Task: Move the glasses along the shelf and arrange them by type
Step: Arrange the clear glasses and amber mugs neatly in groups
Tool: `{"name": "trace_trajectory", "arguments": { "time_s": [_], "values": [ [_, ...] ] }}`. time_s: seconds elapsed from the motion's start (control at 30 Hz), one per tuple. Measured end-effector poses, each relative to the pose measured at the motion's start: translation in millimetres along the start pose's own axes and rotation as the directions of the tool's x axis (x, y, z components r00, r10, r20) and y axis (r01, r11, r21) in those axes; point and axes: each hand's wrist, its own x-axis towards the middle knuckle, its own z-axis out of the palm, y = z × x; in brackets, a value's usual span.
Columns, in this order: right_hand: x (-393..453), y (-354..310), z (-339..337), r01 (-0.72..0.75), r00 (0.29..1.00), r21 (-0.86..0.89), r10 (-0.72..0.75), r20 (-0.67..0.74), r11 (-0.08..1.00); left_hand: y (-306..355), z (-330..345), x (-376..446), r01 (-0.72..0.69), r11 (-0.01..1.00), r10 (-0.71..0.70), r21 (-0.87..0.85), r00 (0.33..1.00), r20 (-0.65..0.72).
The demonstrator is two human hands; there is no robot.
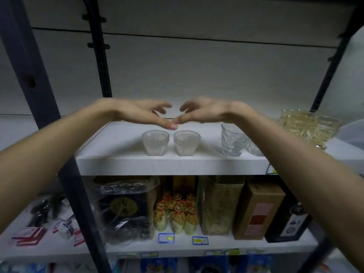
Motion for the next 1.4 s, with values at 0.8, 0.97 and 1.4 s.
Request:
{"name": "trace_trajectory", "arguments": {
  "time_s": [0.8, 0.97, 1.4],
  "values": [
    [-140.7, 331.8, -138.1, -0.118, 0.824, 0.185, 0.200, -0.530, 0.976, 307.6, 72.6, 176.8, -0.162, 0.964, 0.222, 0.211, 0.925, -0.307],
    [-143.6, 371.5, -126.8, -0.091, 0.824, 0.269, 0.224, -0.521, 0.959, 325.6, 94.5, 209.7, -0.079, 0.972, 0.145, 0.221, 0.943, -0.300],
    [-159.0, 404.9, -109.5, -0.105, 0.872, 0.009, 0.096, -0.480, 0.994, 326.8, 113.8, 240.2, -0.021, 0.924, 0.119, 0.382, 0.965, -0.235]
  ]
}}
